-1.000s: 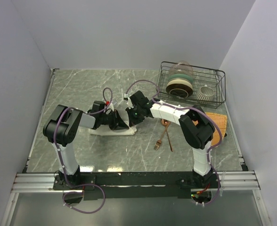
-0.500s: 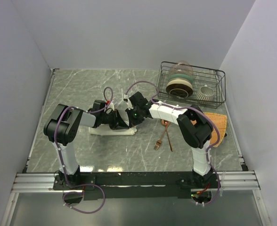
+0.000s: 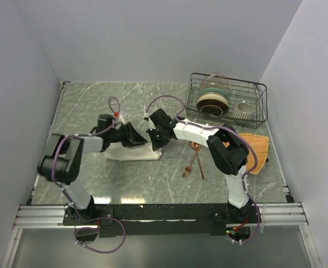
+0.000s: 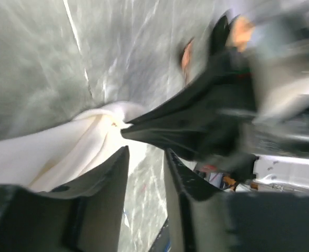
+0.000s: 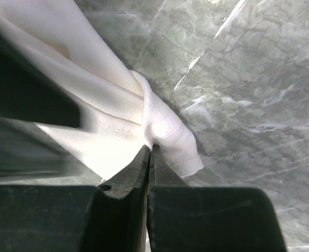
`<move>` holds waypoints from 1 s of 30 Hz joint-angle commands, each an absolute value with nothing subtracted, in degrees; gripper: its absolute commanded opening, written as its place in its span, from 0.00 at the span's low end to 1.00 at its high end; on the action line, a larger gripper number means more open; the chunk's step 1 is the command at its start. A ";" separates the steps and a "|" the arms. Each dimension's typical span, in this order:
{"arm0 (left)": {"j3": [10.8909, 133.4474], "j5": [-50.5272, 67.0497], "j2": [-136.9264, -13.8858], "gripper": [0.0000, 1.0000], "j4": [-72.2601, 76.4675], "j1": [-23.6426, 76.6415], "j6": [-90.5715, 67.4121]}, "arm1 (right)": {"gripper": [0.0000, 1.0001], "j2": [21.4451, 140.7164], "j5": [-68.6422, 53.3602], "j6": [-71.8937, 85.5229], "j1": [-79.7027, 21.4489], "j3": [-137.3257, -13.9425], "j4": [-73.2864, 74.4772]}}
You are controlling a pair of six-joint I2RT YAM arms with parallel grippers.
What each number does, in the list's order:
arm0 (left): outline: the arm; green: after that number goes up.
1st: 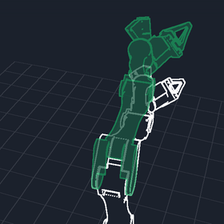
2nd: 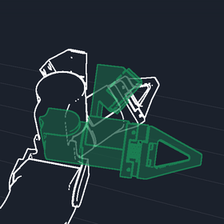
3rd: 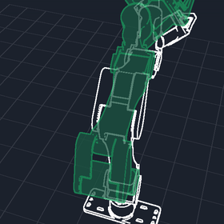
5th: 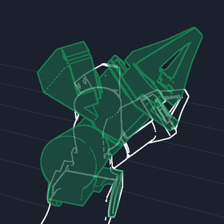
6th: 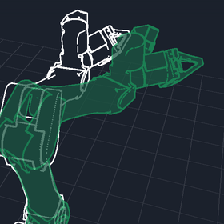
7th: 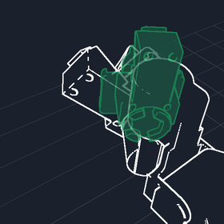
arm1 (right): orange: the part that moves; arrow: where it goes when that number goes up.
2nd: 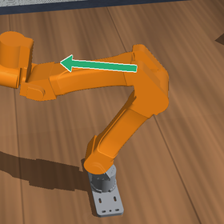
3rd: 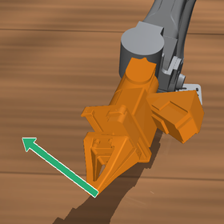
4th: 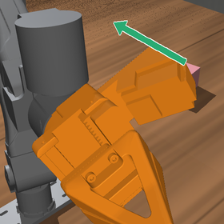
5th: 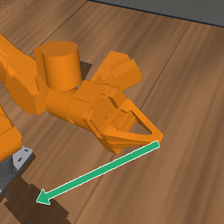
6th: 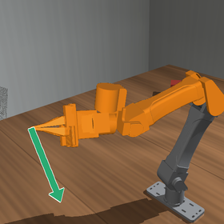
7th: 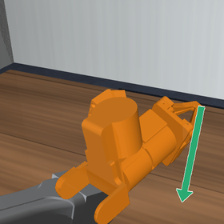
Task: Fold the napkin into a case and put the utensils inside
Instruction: Stuff the top corner of the smaller-rectangle-folded napkin into the folded napkin, then smooth out the smaller rectangle-folded napkin at the center of the board.
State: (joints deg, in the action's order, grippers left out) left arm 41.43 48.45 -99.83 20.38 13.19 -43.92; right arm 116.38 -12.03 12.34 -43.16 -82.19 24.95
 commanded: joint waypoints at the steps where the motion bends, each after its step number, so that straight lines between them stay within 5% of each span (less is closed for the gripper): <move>1: 45.42 53.34 -89.49 0.43 7.28 2.14 -37.20 | 0.00 119.27 -5.10 8.71 -43.51 -80.95 24.97; 4: 53.83 57.82 -87.19 0.50 -7.85 -6.93 -17.64 | 0.00 118.30 -5.10 6.86 -43.68 -79.89 24.00; 8: 66.60 58.98 -91.04 0.55 -48.02 -9.75 31.82 | 0.00 117.69 -4.93 2.83 -44.03 -79.10 23.03; 13: 68.39 54.06 -95.36 0.60 -61.78 -9.23 58.50 | 0.00 116.89 -3.34 -3.16 -46.05 -78.75 21.80; 30: 63.28 45.89 -100.36 0.60 -45.18 1.93 50.54 | 0.00 115.14 -0.17 -9.14 -47.64 -75.67 16.35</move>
